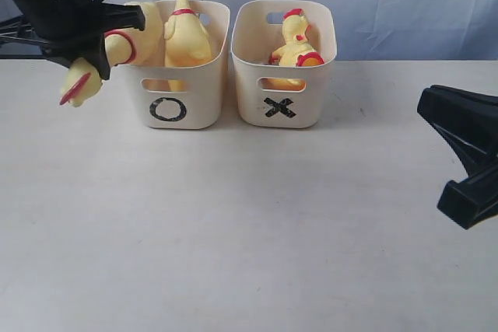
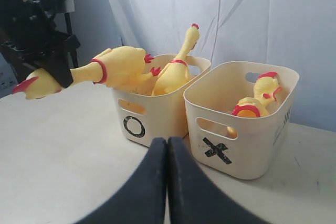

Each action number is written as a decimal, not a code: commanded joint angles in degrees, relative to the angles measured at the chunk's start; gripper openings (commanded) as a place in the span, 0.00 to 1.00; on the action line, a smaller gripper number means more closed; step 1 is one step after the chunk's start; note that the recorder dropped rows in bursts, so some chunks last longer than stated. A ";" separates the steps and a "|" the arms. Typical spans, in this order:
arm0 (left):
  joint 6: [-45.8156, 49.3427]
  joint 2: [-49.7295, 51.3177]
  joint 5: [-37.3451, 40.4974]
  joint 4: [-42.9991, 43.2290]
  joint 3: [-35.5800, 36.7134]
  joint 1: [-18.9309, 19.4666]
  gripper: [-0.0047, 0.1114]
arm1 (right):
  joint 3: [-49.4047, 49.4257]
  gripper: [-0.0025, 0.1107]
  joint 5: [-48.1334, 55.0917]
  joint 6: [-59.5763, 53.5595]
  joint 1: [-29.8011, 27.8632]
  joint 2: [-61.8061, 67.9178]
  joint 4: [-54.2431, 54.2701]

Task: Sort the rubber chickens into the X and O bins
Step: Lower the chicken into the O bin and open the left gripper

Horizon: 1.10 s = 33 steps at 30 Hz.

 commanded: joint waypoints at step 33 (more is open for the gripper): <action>1.32 2.35 -3.35 -4.83 -8.38 -0.10 0.40 | 0.24 0.01 -0.42 -0.05 -0.27 -0.37 0.03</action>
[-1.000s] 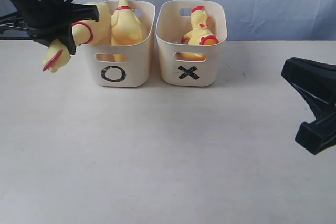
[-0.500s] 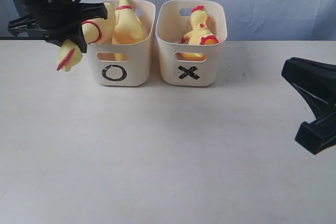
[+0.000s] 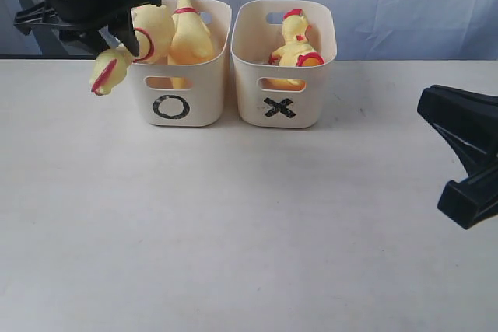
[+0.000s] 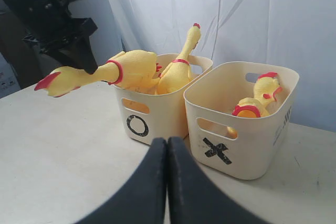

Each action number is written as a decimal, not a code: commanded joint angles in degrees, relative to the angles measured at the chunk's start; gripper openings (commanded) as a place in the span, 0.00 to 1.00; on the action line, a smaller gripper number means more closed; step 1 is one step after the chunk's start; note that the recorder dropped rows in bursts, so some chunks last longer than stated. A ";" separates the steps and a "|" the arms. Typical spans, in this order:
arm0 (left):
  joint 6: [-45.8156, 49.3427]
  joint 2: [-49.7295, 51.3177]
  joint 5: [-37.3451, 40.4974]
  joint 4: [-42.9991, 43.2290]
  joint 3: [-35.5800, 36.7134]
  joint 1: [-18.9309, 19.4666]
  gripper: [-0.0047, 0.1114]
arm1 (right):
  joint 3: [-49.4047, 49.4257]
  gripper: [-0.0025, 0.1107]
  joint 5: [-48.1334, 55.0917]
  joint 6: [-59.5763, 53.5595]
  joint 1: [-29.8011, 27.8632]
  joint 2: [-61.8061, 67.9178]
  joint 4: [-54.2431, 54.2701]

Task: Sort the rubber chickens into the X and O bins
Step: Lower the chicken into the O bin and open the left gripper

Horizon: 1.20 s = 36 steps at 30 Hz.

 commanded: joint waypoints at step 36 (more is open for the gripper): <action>7.91 15.12 -22.60 7.26 -7.92 -0.10 0.40 | 0.24 0.01 -0.51 -0.05 -0.27 -0.37 0.03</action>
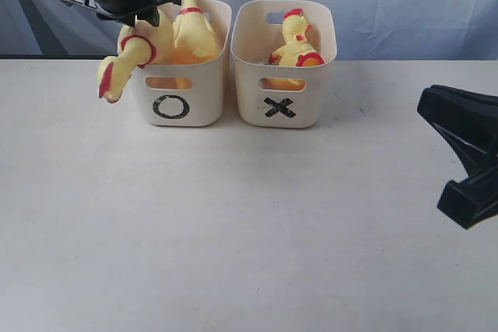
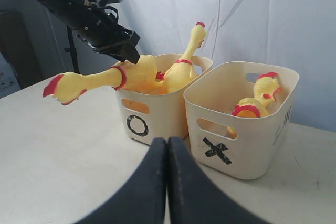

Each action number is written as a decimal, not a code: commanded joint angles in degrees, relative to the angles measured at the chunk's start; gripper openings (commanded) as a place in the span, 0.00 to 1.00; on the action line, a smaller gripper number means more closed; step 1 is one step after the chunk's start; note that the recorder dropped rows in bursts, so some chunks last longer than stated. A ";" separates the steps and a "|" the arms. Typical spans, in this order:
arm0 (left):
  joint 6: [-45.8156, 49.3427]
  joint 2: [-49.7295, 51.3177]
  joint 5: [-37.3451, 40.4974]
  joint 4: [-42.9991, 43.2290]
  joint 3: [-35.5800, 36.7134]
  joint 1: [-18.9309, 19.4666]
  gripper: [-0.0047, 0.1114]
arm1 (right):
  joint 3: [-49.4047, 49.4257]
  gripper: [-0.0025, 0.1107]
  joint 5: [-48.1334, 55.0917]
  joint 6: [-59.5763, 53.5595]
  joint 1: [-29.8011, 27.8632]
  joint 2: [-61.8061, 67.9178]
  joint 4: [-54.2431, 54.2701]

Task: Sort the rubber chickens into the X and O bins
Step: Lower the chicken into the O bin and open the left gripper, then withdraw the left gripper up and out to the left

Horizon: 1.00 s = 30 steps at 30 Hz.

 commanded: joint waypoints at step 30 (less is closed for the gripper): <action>0.67 -3.89 16.53 9.93 -9.04 -0.10 0.36 | 0.24 0.01 -0.54 -0.18 -0.27 -0.37 0.07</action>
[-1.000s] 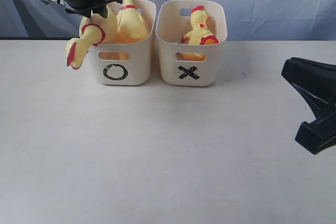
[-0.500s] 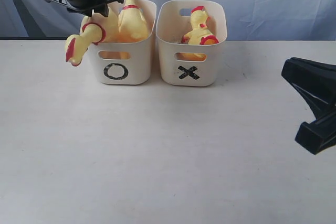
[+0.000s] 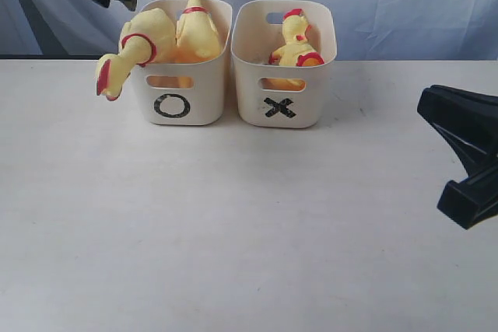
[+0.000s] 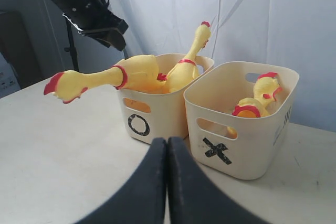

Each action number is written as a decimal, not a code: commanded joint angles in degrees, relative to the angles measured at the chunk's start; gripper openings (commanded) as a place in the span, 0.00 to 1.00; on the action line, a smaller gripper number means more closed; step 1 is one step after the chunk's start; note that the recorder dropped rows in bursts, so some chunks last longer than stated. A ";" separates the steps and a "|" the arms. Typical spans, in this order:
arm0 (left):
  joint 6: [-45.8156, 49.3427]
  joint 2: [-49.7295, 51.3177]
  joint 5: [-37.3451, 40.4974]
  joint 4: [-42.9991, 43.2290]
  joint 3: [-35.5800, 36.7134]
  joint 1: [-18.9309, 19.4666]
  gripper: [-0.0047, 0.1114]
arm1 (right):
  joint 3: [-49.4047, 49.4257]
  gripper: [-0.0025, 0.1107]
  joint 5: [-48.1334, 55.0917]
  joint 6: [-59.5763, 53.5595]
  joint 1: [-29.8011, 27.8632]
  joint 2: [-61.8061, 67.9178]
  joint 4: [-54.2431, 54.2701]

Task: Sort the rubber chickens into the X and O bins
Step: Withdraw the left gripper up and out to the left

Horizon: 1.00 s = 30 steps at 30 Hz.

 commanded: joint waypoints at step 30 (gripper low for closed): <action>-12.34 -44.92 -9.65 8.27 56.68 -0.10 0.20 | 0.24 0.01 -0.54 -0.18 -0.27 -0.37 0.07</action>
